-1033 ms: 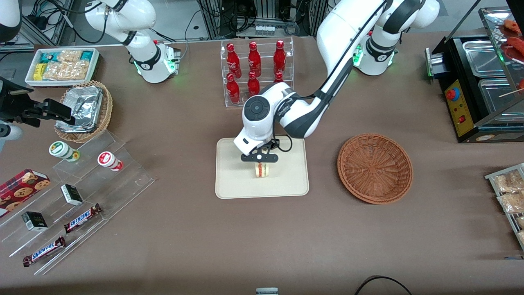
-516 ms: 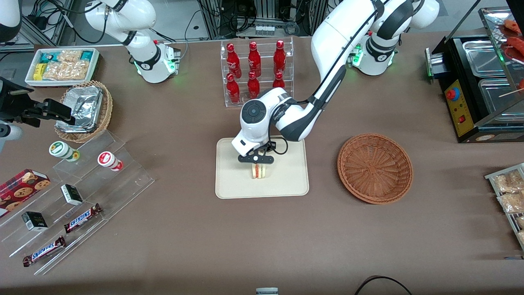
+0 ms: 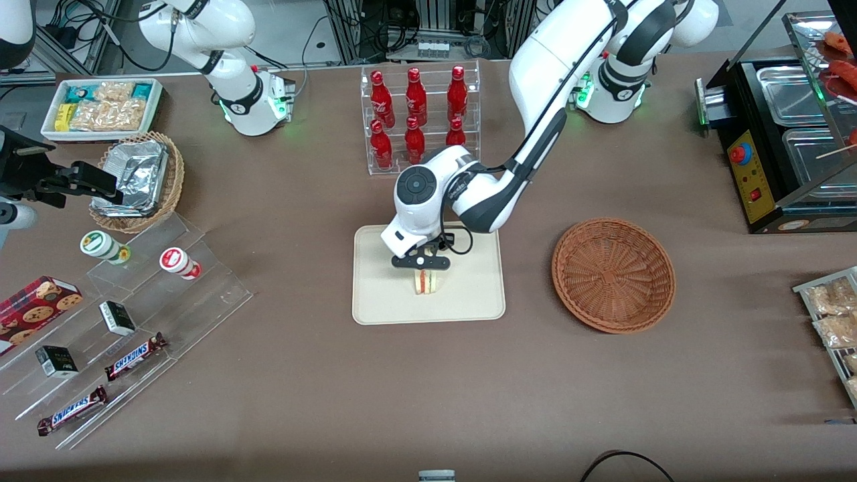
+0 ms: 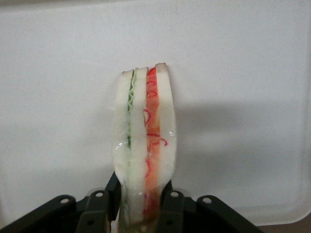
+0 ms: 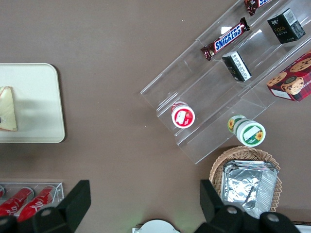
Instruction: Place sandwich from basket to tray
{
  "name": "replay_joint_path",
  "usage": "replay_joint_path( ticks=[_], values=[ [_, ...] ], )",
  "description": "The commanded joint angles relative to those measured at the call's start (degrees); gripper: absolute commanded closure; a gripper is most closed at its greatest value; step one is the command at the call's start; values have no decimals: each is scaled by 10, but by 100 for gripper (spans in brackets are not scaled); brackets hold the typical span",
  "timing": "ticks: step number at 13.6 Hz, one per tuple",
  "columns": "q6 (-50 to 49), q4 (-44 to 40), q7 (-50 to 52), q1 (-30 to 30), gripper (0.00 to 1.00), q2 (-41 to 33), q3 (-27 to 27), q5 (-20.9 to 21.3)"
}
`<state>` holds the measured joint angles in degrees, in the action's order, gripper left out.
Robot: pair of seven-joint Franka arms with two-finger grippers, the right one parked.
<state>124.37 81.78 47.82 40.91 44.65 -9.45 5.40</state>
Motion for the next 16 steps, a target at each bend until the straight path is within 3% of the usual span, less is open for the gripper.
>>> replay_joint_path(
  ticks=[1, 5, 10, 16],
  values=[
    [-2, -19, 14, 9, 1, 6, 7, 10],
    [-28, -19, 17, 3, 1, -41, 7, 7],
    [-86, -17, 70, -6, 1, -159, 61, -4],
    [-219, -13, 58, -98, 1, -271, 62, -20]
  ],
)
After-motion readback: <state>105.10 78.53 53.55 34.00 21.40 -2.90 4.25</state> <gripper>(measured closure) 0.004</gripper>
